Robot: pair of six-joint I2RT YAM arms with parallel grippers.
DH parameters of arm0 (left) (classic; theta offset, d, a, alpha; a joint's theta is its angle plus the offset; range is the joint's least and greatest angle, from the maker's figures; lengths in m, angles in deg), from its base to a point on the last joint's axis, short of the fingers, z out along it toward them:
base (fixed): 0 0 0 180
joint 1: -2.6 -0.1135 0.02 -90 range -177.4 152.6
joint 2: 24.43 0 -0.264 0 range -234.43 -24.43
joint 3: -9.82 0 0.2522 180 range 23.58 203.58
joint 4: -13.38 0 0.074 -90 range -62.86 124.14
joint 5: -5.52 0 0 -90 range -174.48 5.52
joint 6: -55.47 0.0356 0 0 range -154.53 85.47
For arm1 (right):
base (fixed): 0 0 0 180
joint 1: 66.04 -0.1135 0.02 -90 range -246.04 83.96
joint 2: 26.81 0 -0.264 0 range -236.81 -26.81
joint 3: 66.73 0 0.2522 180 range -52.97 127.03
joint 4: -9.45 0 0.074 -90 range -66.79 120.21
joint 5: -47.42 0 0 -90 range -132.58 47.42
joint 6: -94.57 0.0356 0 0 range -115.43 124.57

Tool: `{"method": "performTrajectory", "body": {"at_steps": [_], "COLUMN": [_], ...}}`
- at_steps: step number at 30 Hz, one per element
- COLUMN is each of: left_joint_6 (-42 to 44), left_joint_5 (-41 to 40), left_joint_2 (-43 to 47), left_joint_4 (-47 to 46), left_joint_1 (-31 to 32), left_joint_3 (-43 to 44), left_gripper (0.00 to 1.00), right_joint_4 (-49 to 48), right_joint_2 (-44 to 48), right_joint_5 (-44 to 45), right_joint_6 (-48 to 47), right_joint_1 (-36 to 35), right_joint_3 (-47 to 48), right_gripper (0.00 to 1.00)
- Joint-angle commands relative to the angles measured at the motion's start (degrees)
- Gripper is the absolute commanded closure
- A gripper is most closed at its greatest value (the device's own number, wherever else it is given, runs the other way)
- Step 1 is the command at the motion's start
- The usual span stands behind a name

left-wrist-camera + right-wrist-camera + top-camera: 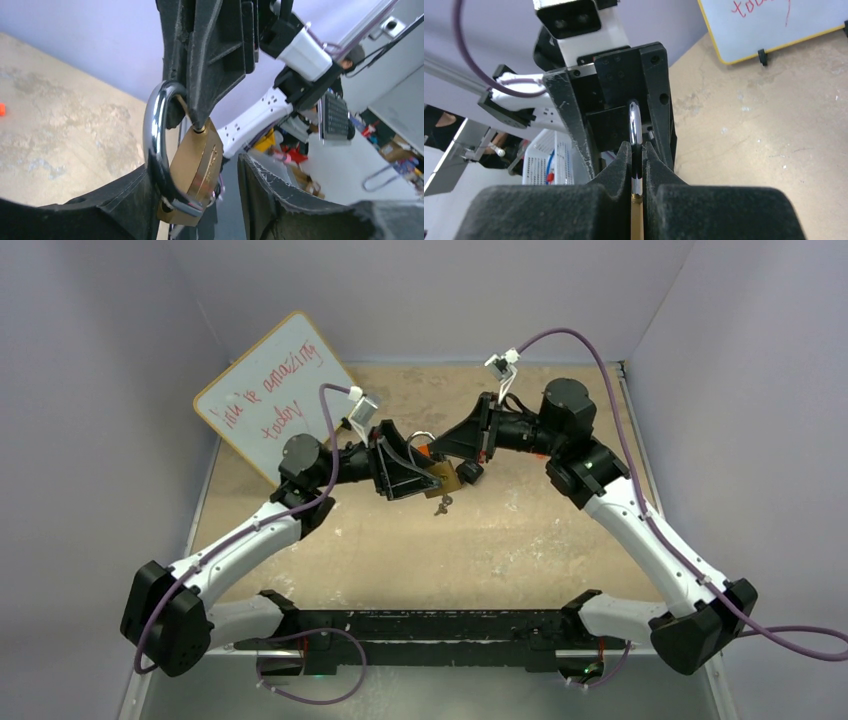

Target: Unlock with the key

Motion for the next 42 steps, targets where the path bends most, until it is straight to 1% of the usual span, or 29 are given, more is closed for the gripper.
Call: {"method": "performTrajectory", "body": {"at_steps": [1, 3, 5, 7, 9, 14, 17, 19, 22, 26, 29, 34, 39, 42], "left_joint_6": [-10.43, -11.94, -12.67, -12.89, -11.35, 2.05, 9.73, 13.22, 16.04, 16.84, 16.39, 15.20, 13.21, 13.48], "left_joint_5": [-7.21, -7.40, -7.34, -8.11, -9.37, -15.87, -21.25, -25.30, -30.29, -36.09, -40.35, -43.14, -43.65, -43.51], "left_joint_2": [-0.37, -1.27, -2.02, -2.32, -1.79, 4.17, 8.88, 11.91, 15.72, 18.33, 18.62, 17.45, 16.34, 15.46], "left_joint_4": [-19.21, -21.53, -22.33, -22.34, -20.30, 0.24, 12.13, 18.25, 24.71, 30.46, 33.70, 35.98, 36.40, 38.04], "left_joint_1": [0.32, 0.65, 0.99, 1.10, 1.11, 1.07, 0.98, 0.85, 0.88, 0.89, 0.81, 0.88, 0.84, 0.86], "left_joint_3": [-3.94, -4.53, -4.93, -5.52, -6.15, -6.57, -7.04, -7.71, -8.87, -9.90, -9.96, -9.76, -8.99, -7.67], "left_gripper": [0.49, 0.51, 0.51, 0.47, 0.41, 0.32, 0.27, 0.25, 0.24, 0.26, 0.28, 0.31, 0.31, 0.31], "right_joint_4": [-10.93, -11.43, -12.76, -14.55, -16.07, -16.56, -13.32, -10.67, -6.12, 0.64, 3.89, 7.91, 2.64, 0.57], "right_joint_2": [2.40, 2.67, 2.89, 3.39, 4.01, 5.28, 5.47, 5.57, 5.51, 5.40, 6.23, 5.32, 2.05, -2.17], "right_joint_5": [3.96, 4.30, 4.36, 4.88, 5.53, 8.71, 11.86, 14.39, 17.83, 22.49, 25.20, 29.35, 30.56, 31.21], "right_joint_6": [6.30, 6.90, 7.57, 8.61, 9.10, 9.19, 7.80, 6.27, 3.58, -0.73, -2.95, -4.80, -3.82, -3.21], "right_joint_1": [0.13, 0.13, 0.13, 0.12, 0.13, 0.13, 0.07, 0.08, 0.06, 0.13, 0.21, 0.15, 0.17, 0.37], "right_joint_3": [0.56, 0.33, -0.17, -0.90, -1.59, -2.62, -3.14, -3.91, -4.93, -7.49, -11.88, -18.34, -25.17, -25.54], "right_gripper": [1.00, 1.00, 1.00, 1.00, 1.00, 1.00, 1.00, 1.00, 1.00, 1.00, 1.00, 1.00, 1.00, 1.00]}}
